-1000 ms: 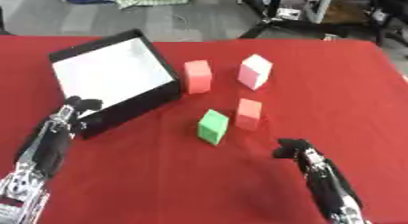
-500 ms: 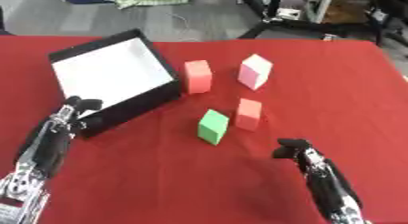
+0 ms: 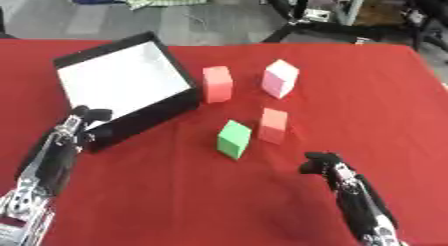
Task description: Pick up objects on the table and place them in the box.
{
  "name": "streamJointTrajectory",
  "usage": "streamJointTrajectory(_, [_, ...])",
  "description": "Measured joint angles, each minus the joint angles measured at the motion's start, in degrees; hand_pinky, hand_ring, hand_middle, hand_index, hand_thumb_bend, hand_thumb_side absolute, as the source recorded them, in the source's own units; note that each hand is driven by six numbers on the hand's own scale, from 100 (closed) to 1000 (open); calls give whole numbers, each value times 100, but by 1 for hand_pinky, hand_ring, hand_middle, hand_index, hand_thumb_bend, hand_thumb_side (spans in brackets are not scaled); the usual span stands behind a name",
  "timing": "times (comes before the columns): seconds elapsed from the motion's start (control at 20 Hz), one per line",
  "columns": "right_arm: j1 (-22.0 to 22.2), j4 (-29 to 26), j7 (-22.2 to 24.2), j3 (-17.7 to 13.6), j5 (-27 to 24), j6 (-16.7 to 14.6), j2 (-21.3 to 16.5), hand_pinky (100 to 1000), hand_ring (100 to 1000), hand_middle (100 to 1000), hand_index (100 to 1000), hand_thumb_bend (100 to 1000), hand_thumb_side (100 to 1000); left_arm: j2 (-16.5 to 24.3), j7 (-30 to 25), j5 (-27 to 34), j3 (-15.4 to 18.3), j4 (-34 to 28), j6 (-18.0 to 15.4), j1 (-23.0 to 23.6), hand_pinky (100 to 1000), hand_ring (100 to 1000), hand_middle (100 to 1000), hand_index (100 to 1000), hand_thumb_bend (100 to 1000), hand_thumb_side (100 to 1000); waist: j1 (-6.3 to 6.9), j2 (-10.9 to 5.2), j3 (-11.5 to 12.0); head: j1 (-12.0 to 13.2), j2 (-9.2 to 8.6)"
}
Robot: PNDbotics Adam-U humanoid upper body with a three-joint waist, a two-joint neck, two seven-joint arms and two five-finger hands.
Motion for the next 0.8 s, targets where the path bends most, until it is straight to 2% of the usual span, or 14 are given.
streamJointTrajectory(0.05, [-1, 0, 1, 0, 0, -1, 0, 998, 724, 618, 783, 100, 1000, 0, 0, 0, 0, 0, 0, 0, 814, 975, 751, 676, 100, 888, 0, 0, 0, 0, 0])
streamJointTrajectory(0.15, [-19, 0, 7, -1, -1, -9, 0, 999, 725, 619, 785, 100, 936, 0, 0, 1, 0, 0, 0, 0, 814, 975, 751, 676, 100, 887, 0, 0, 0, 0, 0])
streamJointTrajectory(0.2, [-29, 0, 11, -3, -2, -21, -2, 998, 726, 620, 786, 100, 866, 0, 0, 2, 0, 0, 0, 0, 814, 976, 752, 676, 100, 887, 0, 0, 0, 0, 0])
streamJointTrajectory(0.3, [-98, -6, 15, -31, -22, -79, -43, 997, 728, 621, 789, 100, 658, 0, 0, 2, 0, 0, 0, 0, 814, 976, 752, 676, 100, 887, 0, 0, 0, 2, 0])
streamJointTrajectory(0.4, [-232, -46, 27, -59, -74, -197, -203, 995, 733, 626, 795, 100, 494, 0, 0, 3, 0, 0, 0, 0, 814, 977, 752, 676, 100, 887, 0, 0, 1, 4, 0])
streamJointTrajectory(0.55, [-513, -180, 133, -83, -213, -485, -643, 992, 755, 659, 823, 100, 455, 0, 0, 3, 0, 0, 0, 0, 814, 978, 752, 676, 100, 886, 0, 0, 9, 6, 1])
streamJointTrajectory(0.8, [-1053, -340, 544, -62, -432, -1123, -1662, 992, 792, 719, 864, 100, 437, 3, -8, 3, -1, 0, -6, 0, 814, 979, 752, 676, 100, 884, -1, 0, 34, 6, 1])
